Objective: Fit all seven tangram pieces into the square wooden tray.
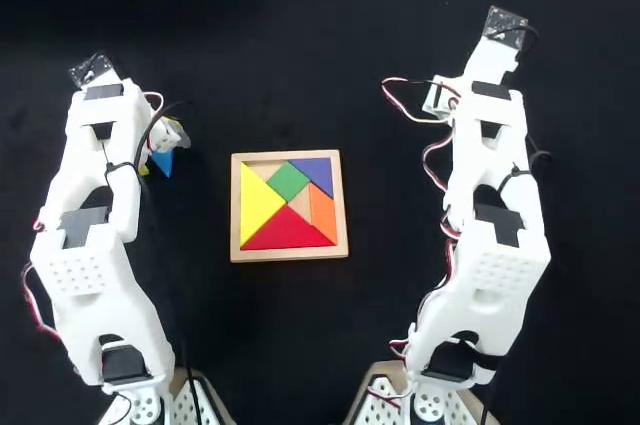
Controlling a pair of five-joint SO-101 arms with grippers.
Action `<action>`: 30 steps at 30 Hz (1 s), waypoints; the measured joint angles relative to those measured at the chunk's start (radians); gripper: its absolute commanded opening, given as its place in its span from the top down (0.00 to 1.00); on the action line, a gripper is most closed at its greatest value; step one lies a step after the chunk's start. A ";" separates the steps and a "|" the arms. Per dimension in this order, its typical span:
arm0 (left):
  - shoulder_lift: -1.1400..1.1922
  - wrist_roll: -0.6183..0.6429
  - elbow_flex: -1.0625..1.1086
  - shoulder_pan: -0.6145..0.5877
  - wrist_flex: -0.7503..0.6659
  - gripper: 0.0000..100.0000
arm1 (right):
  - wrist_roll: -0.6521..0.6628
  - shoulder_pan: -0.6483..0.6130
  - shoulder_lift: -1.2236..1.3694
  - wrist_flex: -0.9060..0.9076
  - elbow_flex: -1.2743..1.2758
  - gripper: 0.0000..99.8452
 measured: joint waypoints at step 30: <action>0.008 0.086 -0.029 -0.008 -0.002 0.74 | 0.000 0.000 0.000 0.000 0.000 0.99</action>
